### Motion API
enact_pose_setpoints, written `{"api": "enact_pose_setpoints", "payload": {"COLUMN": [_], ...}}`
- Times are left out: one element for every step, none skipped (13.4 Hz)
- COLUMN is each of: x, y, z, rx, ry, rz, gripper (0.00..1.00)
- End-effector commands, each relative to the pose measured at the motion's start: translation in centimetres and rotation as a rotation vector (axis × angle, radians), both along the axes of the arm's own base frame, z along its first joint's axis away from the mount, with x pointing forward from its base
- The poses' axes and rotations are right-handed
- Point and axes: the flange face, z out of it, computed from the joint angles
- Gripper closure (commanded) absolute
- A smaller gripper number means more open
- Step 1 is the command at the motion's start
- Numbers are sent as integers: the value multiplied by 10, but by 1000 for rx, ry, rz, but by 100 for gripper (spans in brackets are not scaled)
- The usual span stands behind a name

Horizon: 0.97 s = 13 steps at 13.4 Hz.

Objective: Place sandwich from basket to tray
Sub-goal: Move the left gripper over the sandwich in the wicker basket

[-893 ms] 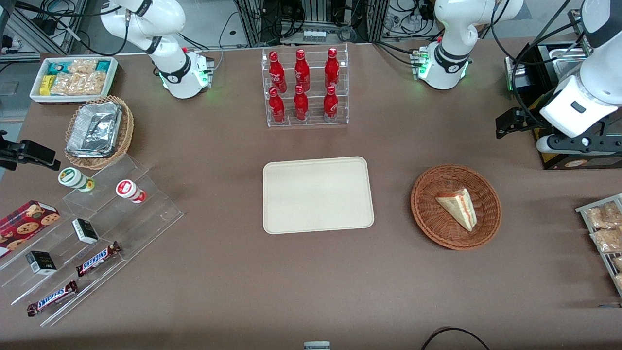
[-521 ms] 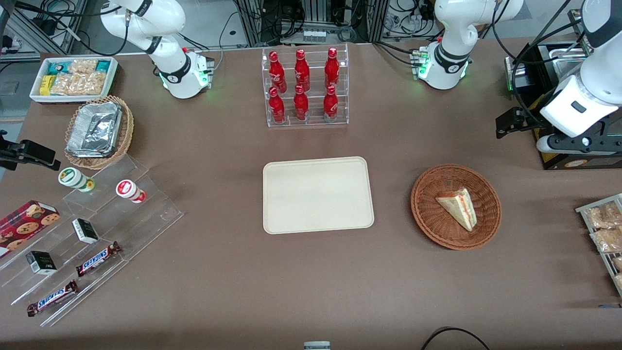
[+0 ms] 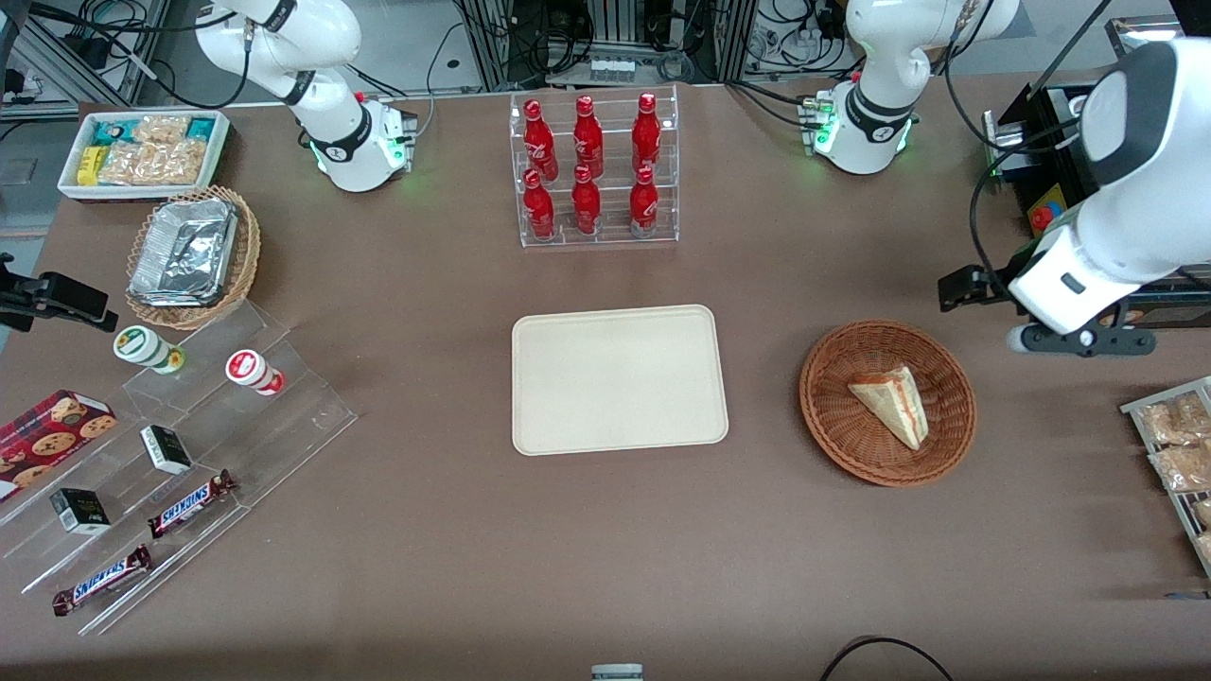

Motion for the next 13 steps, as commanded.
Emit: {"api": "enact_pose_setpoints", "payload": {"x": [-4,-2,-3,-4,-5,-5,-4,-2,0,0,0,2,3], "y": [0,3,3,4,4,5,5,5,5,7,14,19,18], "z": [-32,-50,-66,-87,-104,-122,-133,-144,-152,-155,-157,-155,-158], "rx": [-9,-11,-12,-13,-14,-15,-16,-17,-18,-17,-14,-3,8], "ry": [-18,-36,-47,-53,-65,-74,-85,-86,-79,-74,-72,-79,-81], "rz": [-8,-1,0,3,6,11,18,24,29,34,63,204,325], "gripper": [0,0,0,0,0,0,0,0,0,0,0,0,0]}}
